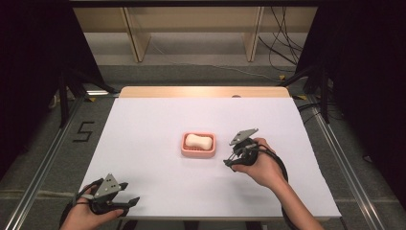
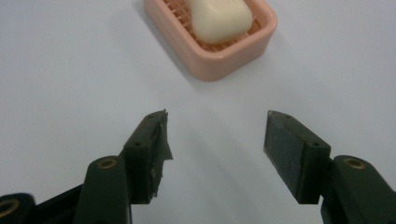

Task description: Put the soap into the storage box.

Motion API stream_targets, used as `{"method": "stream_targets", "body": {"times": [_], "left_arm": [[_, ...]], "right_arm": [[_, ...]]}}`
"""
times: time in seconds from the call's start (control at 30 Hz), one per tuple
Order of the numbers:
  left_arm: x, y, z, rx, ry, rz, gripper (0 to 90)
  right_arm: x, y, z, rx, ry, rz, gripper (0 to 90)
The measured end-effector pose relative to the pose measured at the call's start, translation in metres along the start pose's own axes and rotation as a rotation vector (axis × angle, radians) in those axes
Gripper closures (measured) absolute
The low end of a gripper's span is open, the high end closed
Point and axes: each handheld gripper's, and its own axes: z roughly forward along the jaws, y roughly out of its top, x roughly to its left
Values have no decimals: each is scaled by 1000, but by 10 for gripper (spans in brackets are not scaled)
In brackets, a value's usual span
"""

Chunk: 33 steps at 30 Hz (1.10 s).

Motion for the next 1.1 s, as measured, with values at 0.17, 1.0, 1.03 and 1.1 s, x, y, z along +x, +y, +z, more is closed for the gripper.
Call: {"method": "stream_targets", "body": {"times": [0.17, 1.0, 1.03, 1.1], "left_arm": [[-2, -1, 1, 8, 6, -35, 334], [-3, 0, 1, -1, -24, -37, 335], [-3, 0, 1, -1, -25, -38, 335], [-3, 0, 1, 5, -24, -35, 335]], "right_arm": [[1, -17, -1, -11, 7, 2, 404], [0, -70, -6, -122, -45, 159, 409], [1, -71, -4, -137, -47, 161, 408], [0, -71, -6, -110, -35, 155, 409]]}}
